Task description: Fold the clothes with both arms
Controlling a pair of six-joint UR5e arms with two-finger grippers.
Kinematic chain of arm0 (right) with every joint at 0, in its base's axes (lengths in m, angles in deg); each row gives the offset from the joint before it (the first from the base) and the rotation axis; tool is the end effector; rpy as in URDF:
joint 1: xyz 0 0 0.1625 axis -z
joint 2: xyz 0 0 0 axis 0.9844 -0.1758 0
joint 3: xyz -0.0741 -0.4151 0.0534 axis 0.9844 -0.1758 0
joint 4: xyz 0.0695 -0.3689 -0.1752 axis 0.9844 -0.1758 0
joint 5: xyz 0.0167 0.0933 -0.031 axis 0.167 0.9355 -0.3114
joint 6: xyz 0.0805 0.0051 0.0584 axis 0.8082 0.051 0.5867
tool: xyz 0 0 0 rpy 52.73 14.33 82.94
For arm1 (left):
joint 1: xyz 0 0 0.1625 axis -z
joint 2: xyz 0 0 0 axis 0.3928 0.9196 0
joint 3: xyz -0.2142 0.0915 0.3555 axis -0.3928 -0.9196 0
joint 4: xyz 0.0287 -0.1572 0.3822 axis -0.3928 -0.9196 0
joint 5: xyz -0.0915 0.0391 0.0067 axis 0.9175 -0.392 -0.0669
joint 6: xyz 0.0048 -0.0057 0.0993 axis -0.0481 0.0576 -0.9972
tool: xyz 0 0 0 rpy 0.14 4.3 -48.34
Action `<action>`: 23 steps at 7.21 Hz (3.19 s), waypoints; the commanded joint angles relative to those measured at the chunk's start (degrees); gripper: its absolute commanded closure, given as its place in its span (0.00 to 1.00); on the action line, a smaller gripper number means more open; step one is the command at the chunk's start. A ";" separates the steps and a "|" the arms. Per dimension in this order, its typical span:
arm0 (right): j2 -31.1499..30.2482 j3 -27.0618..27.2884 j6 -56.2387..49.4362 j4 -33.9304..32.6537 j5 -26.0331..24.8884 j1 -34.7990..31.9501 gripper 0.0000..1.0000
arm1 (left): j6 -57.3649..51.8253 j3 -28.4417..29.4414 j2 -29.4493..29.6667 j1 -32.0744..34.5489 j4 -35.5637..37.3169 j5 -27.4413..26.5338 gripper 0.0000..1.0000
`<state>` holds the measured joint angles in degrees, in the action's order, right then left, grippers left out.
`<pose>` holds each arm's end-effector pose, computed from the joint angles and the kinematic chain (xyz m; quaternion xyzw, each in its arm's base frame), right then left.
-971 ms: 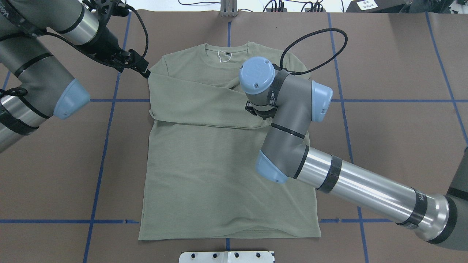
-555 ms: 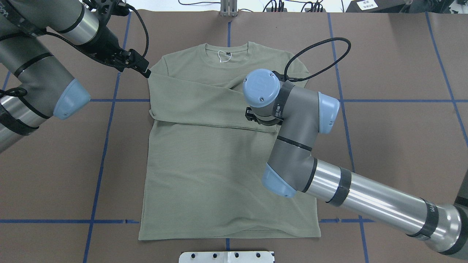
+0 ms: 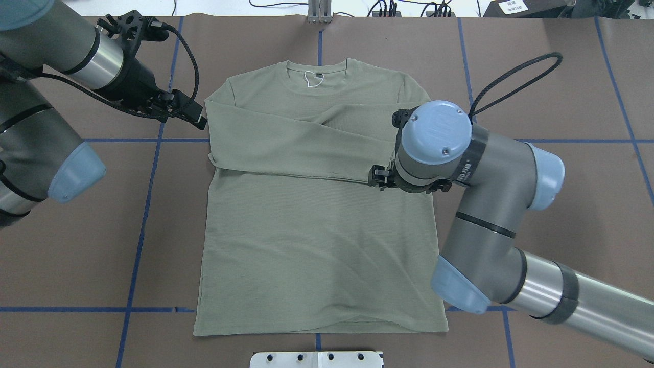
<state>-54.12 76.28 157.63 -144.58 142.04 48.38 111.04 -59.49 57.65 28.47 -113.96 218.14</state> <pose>-0.4555 -0.4073 0.2521 0.0353 -0.3520 0.0728 0.9325 0.3155 -0.5094 0.2588 0.1159 0.5165 0.1012 0.8423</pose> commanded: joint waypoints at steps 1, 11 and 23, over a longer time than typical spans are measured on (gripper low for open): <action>-6.57 9.65 5.29 1.77 1.12 2.90 0.00 | 9.16 -9.57 -7.16 -6.22 -0.31 -8.69 0.00; -29.89 12.32 20.28 35.18 -11.28 14.79 0.00 | 50.58 -10.93 -25.56 -43.94 -23.43 -41.24 0.17; -30.33 11.26 21.58 35.18 -13.47 16.54 0.00 | 50.06 -10.83 -25.22 -46.77 -22.98 -40.72 1.00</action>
<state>-84.39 87.65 178.30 -109.40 129.65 64.17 161.32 -69.71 32.32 -18.44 -136.94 177.03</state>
